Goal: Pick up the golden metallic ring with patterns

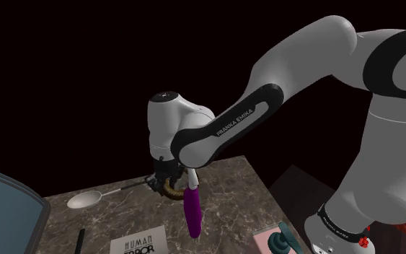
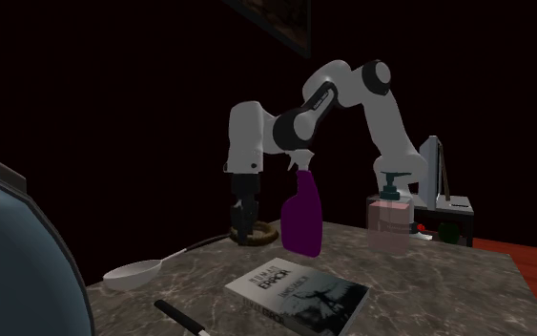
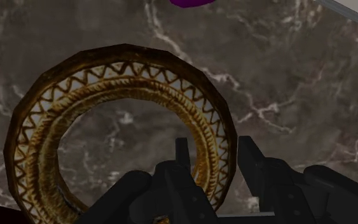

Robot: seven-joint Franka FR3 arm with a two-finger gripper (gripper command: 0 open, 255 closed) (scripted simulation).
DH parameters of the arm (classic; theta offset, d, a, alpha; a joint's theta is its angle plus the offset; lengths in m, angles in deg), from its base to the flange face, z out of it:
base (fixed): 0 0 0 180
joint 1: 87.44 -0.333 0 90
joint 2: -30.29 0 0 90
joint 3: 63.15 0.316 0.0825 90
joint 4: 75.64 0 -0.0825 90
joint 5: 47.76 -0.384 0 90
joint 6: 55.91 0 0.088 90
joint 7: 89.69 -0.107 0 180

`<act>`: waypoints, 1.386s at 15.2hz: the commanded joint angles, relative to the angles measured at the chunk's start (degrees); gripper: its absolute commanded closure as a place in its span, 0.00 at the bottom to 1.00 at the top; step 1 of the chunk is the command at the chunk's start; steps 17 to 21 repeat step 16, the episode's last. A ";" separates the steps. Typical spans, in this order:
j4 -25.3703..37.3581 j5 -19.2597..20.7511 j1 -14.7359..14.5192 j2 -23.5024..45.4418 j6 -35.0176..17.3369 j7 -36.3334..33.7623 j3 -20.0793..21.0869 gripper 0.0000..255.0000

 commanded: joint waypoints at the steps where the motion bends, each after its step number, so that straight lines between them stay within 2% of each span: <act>1: -0.42 0.04 0.14 -0.21 1.05 0.49 0.01 1.00; 14: 3.45 -3.85 1.42 -5.95 9.85 2.65 1.36 1.00; 21: 3.51 -3.89 1.43 -6.01 9.95 2.67 1.37 1.00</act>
